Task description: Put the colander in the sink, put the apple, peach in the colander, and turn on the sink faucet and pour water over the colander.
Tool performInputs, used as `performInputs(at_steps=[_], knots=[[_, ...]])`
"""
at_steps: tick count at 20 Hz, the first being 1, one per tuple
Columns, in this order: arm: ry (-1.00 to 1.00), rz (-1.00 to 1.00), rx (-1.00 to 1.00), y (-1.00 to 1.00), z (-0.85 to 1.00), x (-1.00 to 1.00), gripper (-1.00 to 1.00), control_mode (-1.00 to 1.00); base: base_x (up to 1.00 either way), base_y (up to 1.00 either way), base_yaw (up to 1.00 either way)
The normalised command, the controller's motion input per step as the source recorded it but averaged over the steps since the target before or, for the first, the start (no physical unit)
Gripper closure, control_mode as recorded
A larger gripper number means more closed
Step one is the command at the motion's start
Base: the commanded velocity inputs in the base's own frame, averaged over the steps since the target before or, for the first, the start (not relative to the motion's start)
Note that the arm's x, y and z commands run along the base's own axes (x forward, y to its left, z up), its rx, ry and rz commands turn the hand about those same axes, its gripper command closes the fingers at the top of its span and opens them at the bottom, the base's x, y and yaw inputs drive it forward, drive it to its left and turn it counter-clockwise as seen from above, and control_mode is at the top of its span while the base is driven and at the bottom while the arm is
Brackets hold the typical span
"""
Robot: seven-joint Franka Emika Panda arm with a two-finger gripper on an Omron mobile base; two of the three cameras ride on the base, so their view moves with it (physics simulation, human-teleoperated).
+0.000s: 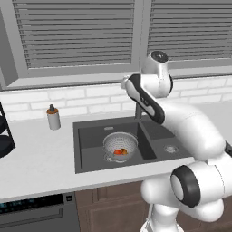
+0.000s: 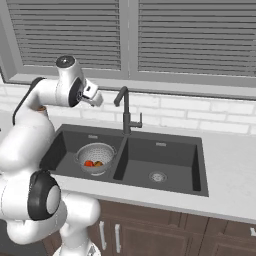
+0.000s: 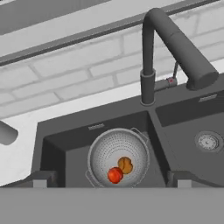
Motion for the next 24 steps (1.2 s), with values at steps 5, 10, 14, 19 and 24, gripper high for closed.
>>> performInputs(at_steps=[5, 10, 14, 19, 24], knots=[[-0.1, 0.01, -0.13, -0.53, 0.52, -0.22, -1.0, -1.0, 0.0, 0.0, 0.0], [-0.05, 0.03, -0.03, -0.61, 0.05, 0.0, -1.0, -1.0, 0.0, 0.0, 0.0], [0.0, 0.02, 0.0, -0.61, -0.04, 0.27, -1.0, -1.0, 0.0, 0.0, 0.0], [0.02, 0.0, 0.0, -0.48, -0.12, 0.39, -1.0, -1.0, 0.0, 0.0, 0.0], [0.08, 0.0, 0.02, -0.07, -0.2, 0.5, -1.0, -1.0, 0.0, 0.0, 0.0]])
